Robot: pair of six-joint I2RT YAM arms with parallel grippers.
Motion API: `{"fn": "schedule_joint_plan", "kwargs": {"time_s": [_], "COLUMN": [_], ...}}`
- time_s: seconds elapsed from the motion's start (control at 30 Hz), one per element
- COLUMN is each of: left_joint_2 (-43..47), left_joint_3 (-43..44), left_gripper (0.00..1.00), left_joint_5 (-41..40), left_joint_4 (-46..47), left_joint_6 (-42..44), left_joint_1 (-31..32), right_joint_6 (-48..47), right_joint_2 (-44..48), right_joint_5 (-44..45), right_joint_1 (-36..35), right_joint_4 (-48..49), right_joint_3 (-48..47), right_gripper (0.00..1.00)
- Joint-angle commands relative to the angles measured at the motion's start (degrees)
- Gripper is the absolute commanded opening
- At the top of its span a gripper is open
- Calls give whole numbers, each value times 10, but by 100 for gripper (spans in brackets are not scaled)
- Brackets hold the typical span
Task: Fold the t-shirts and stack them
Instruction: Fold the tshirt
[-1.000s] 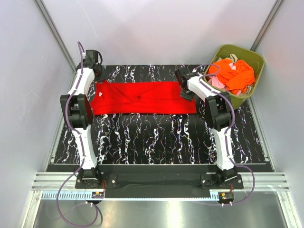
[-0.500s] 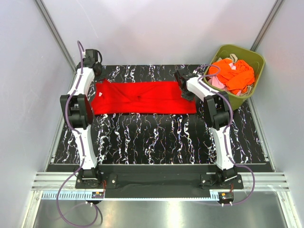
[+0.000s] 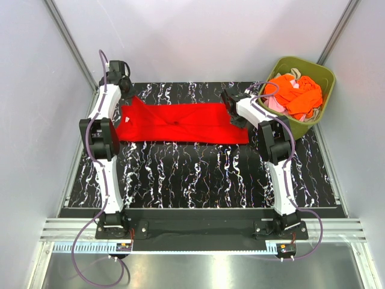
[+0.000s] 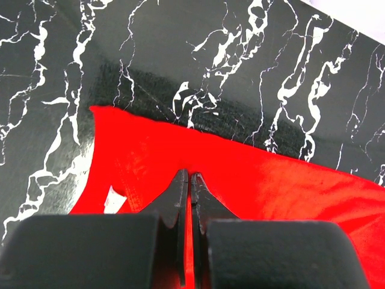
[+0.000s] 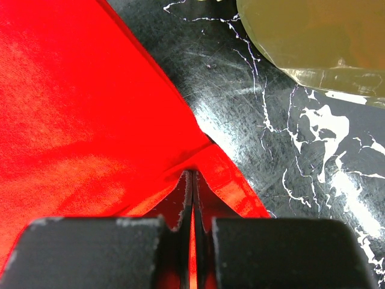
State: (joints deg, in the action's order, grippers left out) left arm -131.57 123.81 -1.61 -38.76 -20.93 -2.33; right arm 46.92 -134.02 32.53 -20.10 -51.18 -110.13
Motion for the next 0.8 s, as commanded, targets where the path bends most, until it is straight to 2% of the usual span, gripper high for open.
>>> {"fn": "schedule_joint_plan", "kwargs": {"time_s": [0.0, 0.23, 0.3, 0.47, 0.57, 0.6, 0.7, 0.77], "left_joint_2": [-6, -23, -30, -32, -31, -32, -33, -33], "left_joint_3": [28, 21, 21, 13, 14, 13, 13, 13], "left_gripper": [0, 0, 0, 0, 0, 0, 0, 0], "left_joint_5": [14, 17, 50, 78, 87, 91, 98, 103], "left_joint_4": [31, 41, 54, 85, 96, 97, 103, 105], "left_joint_6": [4, 7, -3, -10, -11, -13, -17, -17], "left_joint_1": [-2, -4, -5, -7, -6, -7, -6, -7], "right_joint_6": [2, -59, -73, -206, -298, -317, -395, -447], "right_joint_2": [14, 48, 62, 115, 135, 132, 114, 104], "right_joint_5": [52, -15, -45, -124, -276, -355, -474, -506], "right_joint_1": [9, 8, 7, -10, -10, -10, -13, -13], "right_joint_4": [-9, 15, 33, 113, 219, 230, 241, 235], "right_joint_3": [-6, -20, -12, 31, 63, 61, 46, 38], "right_gripper": [0, 0, 1, 11, 18, 20, 30, 34]}}
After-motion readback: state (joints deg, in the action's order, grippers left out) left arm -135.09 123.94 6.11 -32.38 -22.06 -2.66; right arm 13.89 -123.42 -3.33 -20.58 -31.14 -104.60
